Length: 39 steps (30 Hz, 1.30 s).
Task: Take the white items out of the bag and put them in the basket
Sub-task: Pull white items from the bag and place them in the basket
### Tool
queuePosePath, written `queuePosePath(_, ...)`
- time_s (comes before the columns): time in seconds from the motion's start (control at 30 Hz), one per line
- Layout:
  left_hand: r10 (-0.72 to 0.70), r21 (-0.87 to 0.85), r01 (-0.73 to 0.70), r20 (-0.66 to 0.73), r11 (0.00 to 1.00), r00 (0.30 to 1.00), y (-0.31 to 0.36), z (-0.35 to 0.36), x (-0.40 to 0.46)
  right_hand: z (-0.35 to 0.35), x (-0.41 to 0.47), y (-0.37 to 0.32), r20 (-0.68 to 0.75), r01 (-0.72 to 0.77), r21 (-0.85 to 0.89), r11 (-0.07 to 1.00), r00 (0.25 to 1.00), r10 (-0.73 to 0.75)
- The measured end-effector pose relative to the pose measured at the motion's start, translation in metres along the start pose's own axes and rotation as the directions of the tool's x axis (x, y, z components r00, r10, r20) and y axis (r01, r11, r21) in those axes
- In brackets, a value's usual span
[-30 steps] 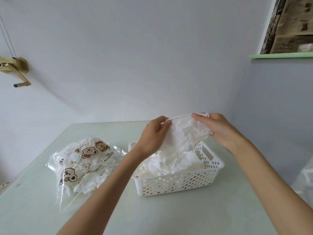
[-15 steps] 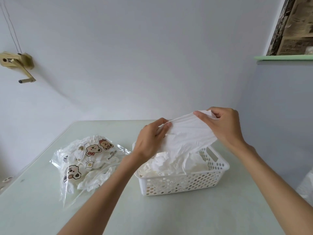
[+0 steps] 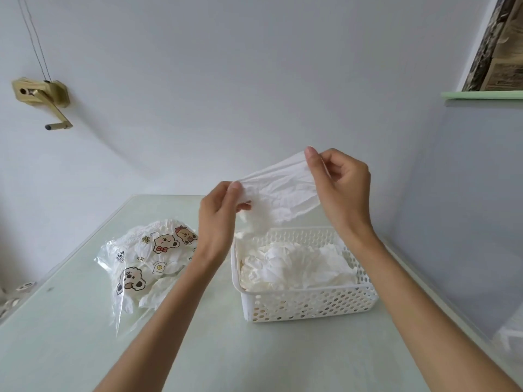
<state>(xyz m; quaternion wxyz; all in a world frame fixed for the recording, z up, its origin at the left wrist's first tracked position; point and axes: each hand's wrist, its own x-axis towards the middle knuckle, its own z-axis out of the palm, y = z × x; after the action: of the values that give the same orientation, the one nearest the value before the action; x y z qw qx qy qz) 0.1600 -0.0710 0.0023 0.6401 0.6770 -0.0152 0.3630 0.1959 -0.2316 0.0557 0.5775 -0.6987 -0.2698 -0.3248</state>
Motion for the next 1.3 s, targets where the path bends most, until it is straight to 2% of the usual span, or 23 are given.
queuePosePath(0.1, 0.033, 0.037, -0.029, -0.119, 0.999, 0.992, 0.014, -0.007, -0.001, 0.004, -0.01, -0.01, -0.005, -0.124, 0.126, 0.984, 0.992, 0.126)
queuePosePath(0.17, 0.033, 0.176, -0.017, -0.086, 0.984, 0.996, 0.016, -0.005, 0.002, -0.001, -0.015, 0.003, -0.008, -0.279, 0.161, 0.947, 0.959, 0.284)
queuePosePath(0.2, 0.011, 0.295, -0.003, -0.026, 0.956, 1.0, 0.012, -0.001, 0.003, -0.005, -0.018, 0.015, 0.019, -0.377, 0.142, 0.915, 0.925, 0.378)
queuePosePath(0.27, -0.12, 0.574, 0.024, 0.13, 0.819, 0.984, -0.005, 0.008, 0.008, -0.015, -0.027, 0.045, 0.126, -0.558, 0.006, 0.83, 0.823, 0.553)
queuePosePath(0.33, -0.261, 0.772, -0.009, 0.225, 0.635, 0.939, -0.029, 0.022, 0.012, -0.025, -0.035, 0.083, 0.17, -0.643, -0.214, 0.736, 0.717, 0.676)
queuePosePath(0.37, -0.297, 0.829, -0.05, 0.256, 0.558, 0.92, -0.04, 0.03, 0.014, -0.031, -0.038, 0.1, 0.164, -0.643, -0.311, 0.699, 0.689, 0.706)
queuePosePath(0.43, -0.314, 0.882, -0.155, 0.316, 0.445, 0.896, -0.059, 0.042, 0.019, -0.04, -0.042, 0.124, 0.155, -0.578, -0.471, 0.667, 0.69, 0.707)
queuePosePath(0.57, -0.253, 0.881, -0.342, 0.43, 0.326, 0.867, -0.079, 0.059, 0.027, -0.05, -0.041, 0.14, 0.172, -0.271, -0.762, 0.588, 0.79, 0.588)
queuePosePath(0.67, -0.186, 0.844, -0.458, 0.515, 0.278, 0.837, -0.085, 0.067, 0.03, -0.049, -0.035, 0.144, 0.203, -0.065, -0.875, 0.48, 0.851, 0.485)
queuePosePath(0.77, -0.086, 0.793, -0.543, 0.583, 0.276, 0.808, -0.088, 0.067, 0.031, -0.044, -0.031, 0.144, 0.267, 0.079, -0.912, 0.403, 0.859, 0.436)
queuePosePath(0.83, -0.019, 0.793, -0.51, 0.546, 0.334, 0.837, -0.085, 0.061, 0.03, -0.041, -0.031, 0.146, 0.321, 0.165, -0.914, 0.37, 0.852, 0.413)
queuePosePath(0.9, -0.083, 0.816, -0.438, 0.501, 0.378, 0.861, -0.079, 0.048, 0.03, -0.041, -0.031, 0.15, 0.351, 0.196, -0.905, 0.378, 0.845, 0.403)
queuePosePath(0.93, -0.187, 0.832, -0.411, 0.501, 0.373, 0.845, -0.076, 0.041, 0.031, -0.042, -0.03, 0.152, 0.352, 0.176, -0.895, 0.41, 0.843, 0.407)
queuePosePath(1.0, -0.435, 0.85, -0.384, 0.517, 0.36, 0.737, -0.071, 0.028, 0.031, -0.045, -0.027, 0.153, 0.323, 0.042, -0.858, 0.512, 0.818, 0.476)
queuePosePath(1.07, -0.594, 0.855, -0.357, 0.518, 0.377, 0.616, -0.067, 0.021, 0.03, -0.048, -0.021, 0.151, 0.331, -0.113, -0.797, 0.593, 0.739, 0.586)
queuePosePath(1.1, -0.624, 0.851, -0.353, 0.525, 0.389, 0.579, -0.066, 0.019, 0.029, -0.05, -0.019, 0.151, 0.358, -0.153, -0.775, 0.613, 0.693, 0.626)
queuePosePath(1.17, -0.627, 0.84, -0.374, 0.542, 0.393, 0.56, -0.065, 0.02, 0.029, -0.053, -0.015, 0.152, 0.397, -0.201, -0.745, 0.636, 0.632, 0.665)
queuePosePath(1.3, -0.597, 0.846, -0.397, 0.532, 0.355, 0.6, -0.058, 0.026, 0.03, -0.053, -0.016, 0.154, 0.392, -0.315, -0.678, 0.665, 0.61, 0.689)
